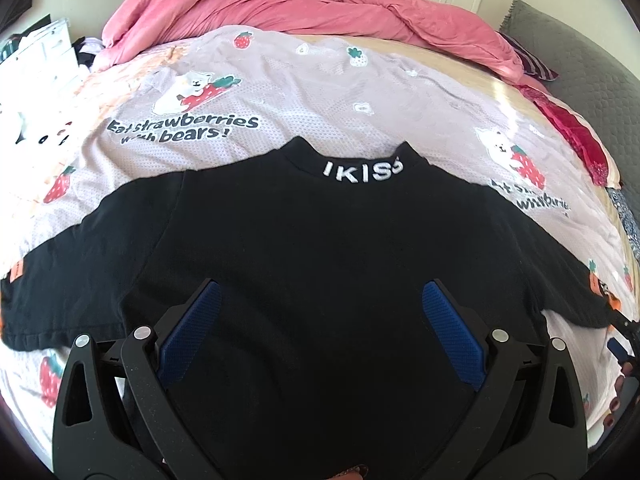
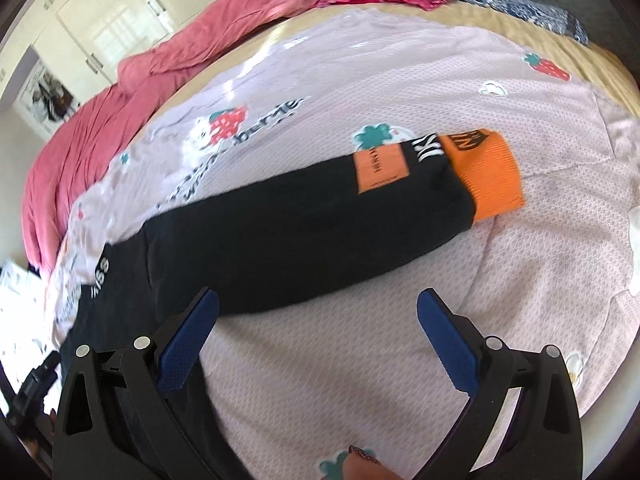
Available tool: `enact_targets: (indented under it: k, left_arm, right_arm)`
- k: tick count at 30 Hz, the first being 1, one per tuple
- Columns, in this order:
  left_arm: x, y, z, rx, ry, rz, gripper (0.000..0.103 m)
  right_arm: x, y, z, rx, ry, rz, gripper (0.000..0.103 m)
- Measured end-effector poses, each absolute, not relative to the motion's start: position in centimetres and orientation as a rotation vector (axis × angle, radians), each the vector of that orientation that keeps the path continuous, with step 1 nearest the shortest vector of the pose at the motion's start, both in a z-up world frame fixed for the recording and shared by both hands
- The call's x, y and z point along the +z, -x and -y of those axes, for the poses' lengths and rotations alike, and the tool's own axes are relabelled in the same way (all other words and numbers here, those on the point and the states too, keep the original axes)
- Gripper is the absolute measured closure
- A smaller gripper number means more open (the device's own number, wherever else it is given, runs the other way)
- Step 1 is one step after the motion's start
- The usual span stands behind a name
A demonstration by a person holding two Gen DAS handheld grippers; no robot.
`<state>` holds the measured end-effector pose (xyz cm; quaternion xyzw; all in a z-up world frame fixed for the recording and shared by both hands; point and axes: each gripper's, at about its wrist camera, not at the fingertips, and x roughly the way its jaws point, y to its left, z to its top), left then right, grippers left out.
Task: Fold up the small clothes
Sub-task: 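Move the right gripper to the orange sleeve cuff and close on it, then lift the sleeve with the right gripper and carry it across toward the left gripper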
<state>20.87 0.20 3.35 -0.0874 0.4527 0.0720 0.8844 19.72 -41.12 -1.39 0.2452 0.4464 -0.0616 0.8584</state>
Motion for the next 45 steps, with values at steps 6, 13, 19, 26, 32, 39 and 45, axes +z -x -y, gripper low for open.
enact_targets:
  k: [6,13,19,26,32,39,45]
  left_arm:
    - [3.3,-22.7,-1.0,0.171,0.184,-0.931,0.008]
    - [2.2,-23.6,-1.4,0.155,0.208,-0.918,0.008]
    - [0.1,-24.2,-2.0,0.157,0.24,-0.913,0.008]
    - [-1.6,-24.3,-2.5,0.148,0.212,-0.915,0.008]
    - [-2.1,-24.0,-3.6,0.148,0.247,-0.923,0.008]
    - [-1.7,-23.5,-4.6,0.146,0.271,-0.919,0.008]
    - [-1.0,-22.8,-5.3,0.144,0.283,-0.907,0.008]
  right_arm:
    - [-2.5,-20.7,43.9,-0.193,-0.576,-0.953,0.004]
    - [-4.6,-21.3,45.9,-0.242,-0.644,-0.96,0.004]
    - [-5.4,-22.7,46.7,-0.26,-0.666,-0.915,0.004]
    - [-5.6,-24.6,46.7,-0.337,-0.574,-0.877,0.031]
    - [-5.3,-24.8,46.6,-0.337,-0.564,-0.852,0.073]
    - [-3.3,-24.1,45.4,-0.254,-0.561,-0.773,0.088]
    - [0.1,-23.9,42.2,-0.149,-0.497,-0.7,0.09]
